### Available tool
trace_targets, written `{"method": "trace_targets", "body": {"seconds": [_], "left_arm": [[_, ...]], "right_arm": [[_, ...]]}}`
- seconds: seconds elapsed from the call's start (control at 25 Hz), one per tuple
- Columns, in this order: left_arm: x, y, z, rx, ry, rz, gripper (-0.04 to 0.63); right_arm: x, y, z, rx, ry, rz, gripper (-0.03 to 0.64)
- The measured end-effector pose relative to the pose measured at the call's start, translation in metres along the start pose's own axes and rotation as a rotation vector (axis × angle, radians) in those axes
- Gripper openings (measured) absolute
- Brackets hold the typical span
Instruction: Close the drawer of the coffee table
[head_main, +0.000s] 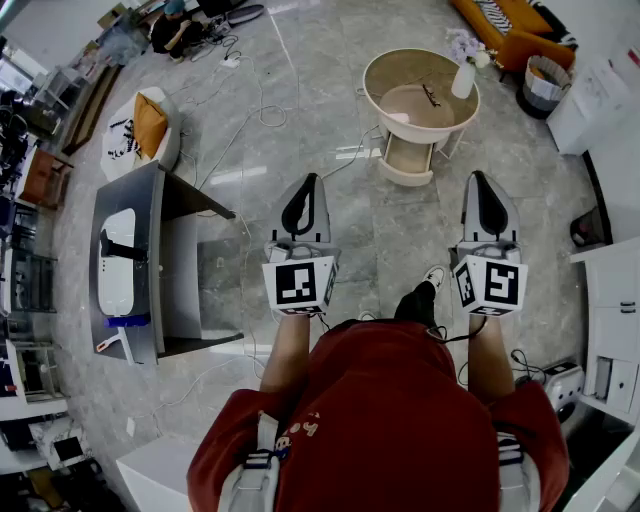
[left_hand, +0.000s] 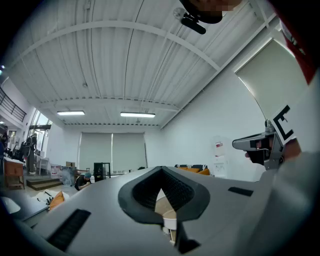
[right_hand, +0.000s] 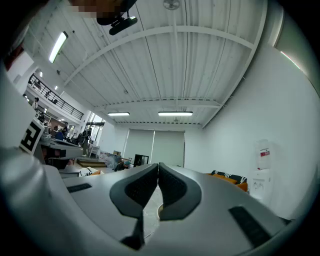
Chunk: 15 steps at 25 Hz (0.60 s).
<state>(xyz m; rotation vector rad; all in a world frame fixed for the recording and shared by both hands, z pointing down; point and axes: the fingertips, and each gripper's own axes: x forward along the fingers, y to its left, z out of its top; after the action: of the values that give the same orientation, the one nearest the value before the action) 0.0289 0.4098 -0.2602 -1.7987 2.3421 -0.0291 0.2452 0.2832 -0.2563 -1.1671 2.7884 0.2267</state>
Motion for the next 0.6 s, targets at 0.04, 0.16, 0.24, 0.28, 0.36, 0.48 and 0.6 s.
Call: {"method": "trace_targets", "body": {"seconds": [0.04,0.16,0.24,0.28,0.36,0.48,0.6], "left_arm": [[-0.001,0.0,-0.001,0.007,-0.002,-0.001,0.012],[-0.004,0.002,-0.003,0.017,-0.003,-0.002,0.012],[-0.007,0.005,-0.003,0.014,-0.002,0.001,0.012],[-0.008,0.007,-0.003,0.012,-0.002,0.002,0.012],[-0.011,0.01,-0.005,0.015,-0.002,0.003,0.012],[-0.017,0.015,-0.009,0.02,0.005,0.004,0.012],[-0.018,0.018,-0.012,0.018,0.013,-0.005,0.012]], "right_arm": [[-0.001,0.001,-0.001,0.005,0.004,-0.003,0.023],[-0.003,0.004,-0.002,0.011,0.01,-0.005,0.023],[-0.003,0.007,-0.002,0.011,0.01,-0.004,0.023],[-0.004,0.01,-0.002,0.011,0.01,-0.002,0.023],[-0.004,0.014,-0.004,0.009,0.015,0.001,0.023],[-0.005,0.02,-0.005,0.015,0.014,0.001,0.023],[-0.006,0.018,-0.003,0.067,-0.008,-0.031,0.023]]}}
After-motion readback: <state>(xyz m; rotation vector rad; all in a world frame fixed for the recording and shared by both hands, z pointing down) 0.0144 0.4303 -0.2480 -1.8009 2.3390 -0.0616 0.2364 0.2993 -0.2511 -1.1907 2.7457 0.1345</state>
